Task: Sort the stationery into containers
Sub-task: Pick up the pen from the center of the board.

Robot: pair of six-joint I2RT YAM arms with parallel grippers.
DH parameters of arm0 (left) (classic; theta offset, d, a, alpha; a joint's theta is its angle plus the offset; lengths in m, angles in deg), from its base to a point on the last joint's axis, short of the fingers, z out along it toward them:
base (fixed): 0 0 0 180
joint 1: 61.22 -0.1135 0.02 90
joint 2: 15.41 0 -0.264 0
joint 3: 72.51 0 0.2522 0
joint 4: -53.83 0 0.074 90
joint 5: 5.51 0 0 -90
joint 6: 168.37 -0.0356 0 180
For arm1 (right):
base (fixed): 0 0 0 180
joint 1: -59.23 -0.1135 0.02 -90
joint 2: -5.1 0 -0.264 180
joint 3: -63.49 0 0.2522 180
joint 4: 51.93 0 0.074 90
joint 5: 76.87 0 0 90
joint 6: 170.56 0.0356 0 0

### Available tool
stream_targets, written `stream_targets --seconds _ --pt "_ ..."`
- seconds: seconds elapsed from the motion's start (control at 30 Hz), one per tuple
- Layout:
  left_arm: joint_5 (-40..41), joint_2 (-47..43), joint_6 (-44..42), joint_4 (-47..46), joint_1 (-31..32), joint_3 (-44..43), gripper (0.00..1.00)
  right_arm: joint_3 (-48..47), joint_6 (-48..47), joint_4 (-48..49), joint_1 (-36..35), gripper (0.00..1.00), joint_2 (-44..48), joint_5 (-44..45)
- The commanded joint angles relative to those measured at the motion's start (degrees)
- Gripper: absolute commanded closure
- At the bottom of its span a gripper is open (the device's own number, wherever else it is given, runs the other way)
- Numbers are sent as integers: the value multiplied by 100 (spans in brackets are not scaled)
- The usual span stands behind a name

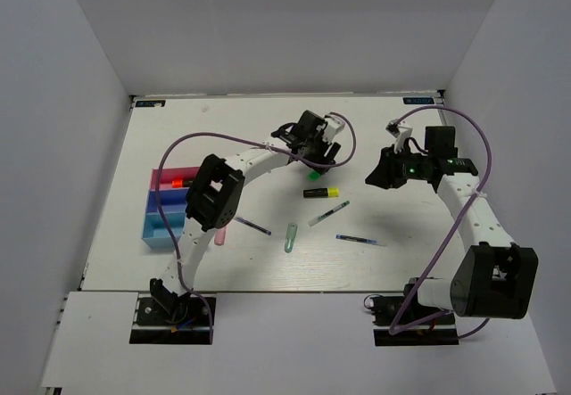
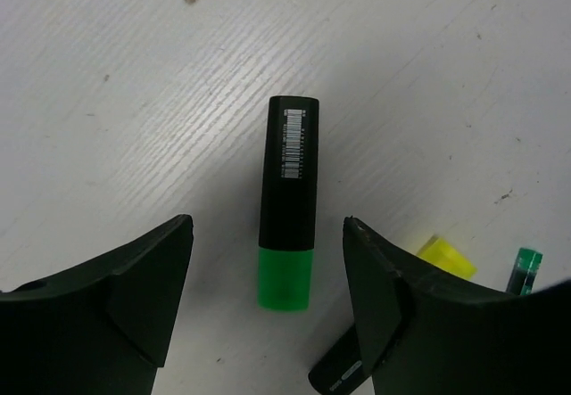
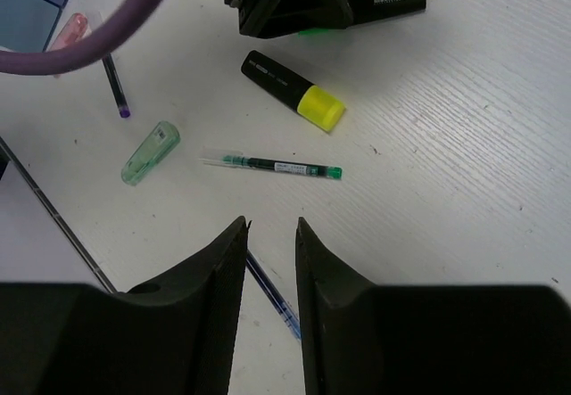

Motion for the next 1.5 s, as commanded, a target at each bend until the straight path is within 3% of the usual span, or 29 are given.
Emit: stream_targets --seconds 0.0,0.23,0.4,0.67,0.73,0.83,0.87,0.93,1.0,1.03,1.07,1.13,1.2,1.27,1.47 --pt "-351 -28 142 -293 -10 -175 23 -5 -50 7 220 68 6 -306" --pt "-343 218 143 -382 121 18 33 -14 -59 -46 422 66 -20 -456" --pt "332 236 -295 -311 314 211 42 21 -24 -55 598 66 15 -675" --pt "510 218 -359 -232 403 581 42 39 55 -46 800 66 67 -921" --pt "510 253 -350 -162 394 616 46 39 64 -54 870 66 85 -1000" --pt "563 227 -359 -135 394 738 68 57 73 -54 949 66 111 -1062" --pt "545 201 -358 -135 394 756 79 74 82 -37 950 66 129 -1080" --pt "754 148 -385 -100 385 871 90 92 73 -46 993 64 120 -1132" --pt "800 -61 -393 -100 359 976 100 92 3 -115 1003 44 129 -1194" --pt "861 -150 -385 -83 341 1020 100 83 -67 -212 1003 32 120 -1342" --pt "870 -246 -402 -91 333 1072 100 74 -459 -282 1003 13 120 -1439" --pt "835 -764 -446 -56 236 1187 100 92 -1031 -711 1003 10 138 -2427" --pt "677 -1359 -533 241 122 1196 100 153 -2530 -1333 959 10 59 -2818" --pt "598 -1835 -674 565 -27 1231 100 101 -3289 -1837 897 12 -20 -3109" --pt "405 -3603 -1333 1200 -704 2467 100 -549 -4373 -3138 809 32 -758 -3110"
